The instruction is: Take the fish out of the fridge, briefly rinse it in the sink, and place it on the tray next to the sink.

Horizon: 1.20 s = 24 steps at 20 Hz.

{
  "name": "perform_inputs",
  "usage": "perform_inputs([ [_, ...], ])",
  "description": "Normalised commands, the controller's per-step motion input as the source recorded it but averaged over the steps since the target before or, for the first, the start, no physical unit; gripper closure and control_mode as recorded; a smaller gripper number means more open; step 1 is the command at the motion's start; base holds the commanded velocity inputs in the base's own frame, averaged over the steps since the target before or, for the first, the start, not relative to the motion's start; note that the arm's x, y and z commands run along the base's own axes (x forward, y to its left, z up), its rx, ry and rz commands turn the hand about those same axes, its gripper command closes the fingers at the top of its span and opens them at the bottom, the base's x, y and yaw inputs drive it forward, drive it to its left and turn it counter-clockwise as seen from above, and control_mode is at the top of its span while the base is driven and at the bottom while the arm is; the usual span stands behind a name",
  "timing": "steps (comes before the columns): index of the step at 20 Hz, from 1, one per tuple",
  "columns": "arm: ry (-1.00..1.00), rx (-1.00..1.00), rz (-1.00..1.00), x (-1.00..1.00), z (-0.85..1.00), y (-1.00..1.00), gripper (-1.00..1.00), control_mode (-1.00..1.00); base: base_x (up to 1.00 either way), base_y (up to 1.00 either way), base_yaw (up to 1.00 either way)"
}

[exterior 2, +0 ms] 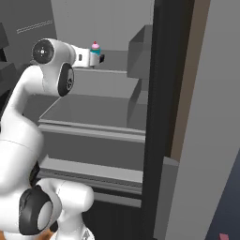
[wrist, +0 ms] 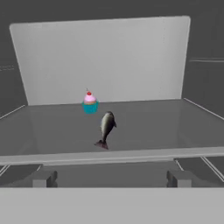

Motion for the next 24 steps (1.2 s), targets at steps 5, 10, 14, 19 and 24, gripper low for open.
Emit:
perform_inputs([
  [5,0.06,0.00,0.00,0.18,-0.03,0.09,-1.00,-1.00,0.00,0.00,0.00],
  [10,0.12,0.00,0.00,0.35,-0.13,0.11,-1.00,-1.00,0.00,0.00,0.00],
  [14,0.15,0.00,0.00,0.38,-0.14,0.02,-1.00,-1.00,0.00,0.00,0.00],
  [19,0.11,0.00,0.00,0.35,-0.25,0.02,-1.00,-1.00,0.00,0.00,0.00],
  [24,0.01,0.00,0.00,0.36,-0.17,0.01,-1.00,-1.00,0.00,0.00,0.00],
])
